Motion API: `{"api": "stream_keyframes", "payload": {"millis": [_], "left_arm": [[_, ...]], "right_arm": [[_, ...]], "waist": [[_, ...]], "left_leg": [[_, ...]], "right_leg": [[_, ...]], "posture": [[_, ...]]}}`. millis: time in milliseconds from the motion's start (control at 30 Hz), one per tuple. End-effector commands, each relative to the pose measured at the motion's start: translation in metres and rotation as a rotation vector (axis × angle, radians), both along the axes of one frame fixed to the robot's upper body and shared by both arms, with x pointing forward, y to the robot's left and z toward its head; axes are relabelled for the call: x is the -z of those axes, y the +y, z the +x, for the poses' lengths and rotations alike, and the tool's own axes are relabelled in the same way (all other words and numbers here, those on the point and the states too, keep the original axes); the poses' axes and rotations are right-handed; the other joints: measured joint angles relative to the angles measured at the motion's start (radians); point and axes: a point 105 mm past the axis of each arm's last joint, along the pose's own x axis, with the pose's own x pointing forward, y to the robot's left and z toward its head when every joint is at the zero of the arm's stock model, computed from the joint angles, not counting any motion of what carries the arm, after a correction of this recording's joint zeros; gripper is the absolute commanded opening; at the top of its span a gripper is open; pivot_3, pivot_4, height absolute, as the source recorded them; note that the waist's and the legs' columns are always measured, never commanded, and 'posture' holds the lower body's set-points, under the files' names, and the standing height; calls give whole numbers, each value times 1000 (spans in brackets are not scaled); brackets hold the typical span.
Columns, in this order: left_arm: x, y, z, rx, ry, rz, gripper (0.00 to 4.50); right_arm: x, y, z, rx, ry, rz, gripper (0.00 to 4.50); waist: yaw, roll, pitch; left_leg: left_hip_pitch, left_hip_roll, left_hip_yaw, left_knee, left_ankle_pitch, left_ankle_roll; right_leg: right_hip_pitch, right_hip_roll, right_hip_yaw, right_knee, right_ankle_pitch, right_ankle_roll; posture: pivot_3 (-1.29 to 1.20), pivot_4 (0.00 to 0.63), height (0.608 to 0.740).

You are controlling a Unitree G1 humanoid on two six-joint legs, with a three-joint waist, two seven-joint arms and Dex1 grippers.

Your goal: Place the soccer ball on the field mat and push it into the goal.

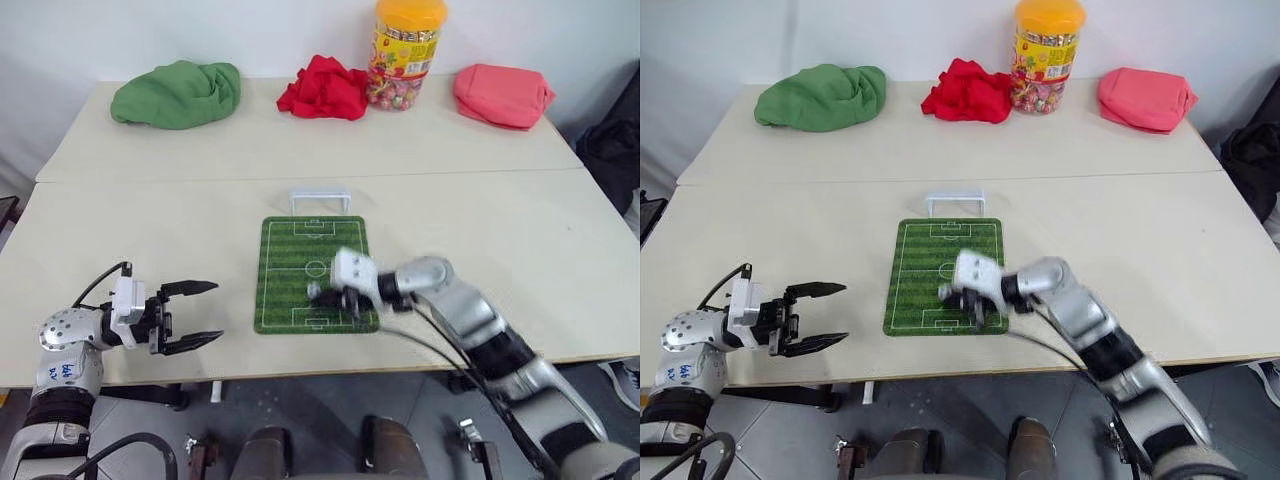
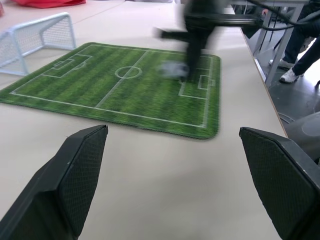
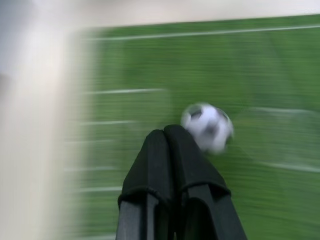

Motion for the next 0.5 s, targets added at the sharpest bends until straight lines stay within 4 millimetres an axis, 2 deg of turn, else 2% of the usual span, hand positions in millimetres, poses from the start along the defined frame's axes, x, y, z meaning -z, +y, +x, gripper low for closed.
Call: {"api": "stream_keyframes", "payload": {"millis": [33, 200, 500], "left_arm": [[-3, 2, -7, 86, -11, 32, 4500], [-5, 2, -2, 80, -15, 29, 4500], [-5, 2, 11, 10, 19, 9, 4500]], "right_arm": [[-46, -10, 17, 52, -129, 87, 84], [-59, -20, 7, 50, -142, 111, 84], [-41, -48, -16, 40, -74, 70, 84]], "waist": [[4, 0, 0], [3, -1, 0], [2, -1, 0]], "left_leg": [[0, 0, -1, -1, 0, 0], [0, 1, -2, -5, -1, -1], [0, 1, 1, -4, -1, -1]], "right_leg": [[0, 0, -1, 0, 0, 0], [-1, 1, -3, -2, 0, 0], [-1, 1, -3, -2, 0, 0]], "posture": [[0, 150, 740], [0, 150, 740], [0, 150, 740]]}}
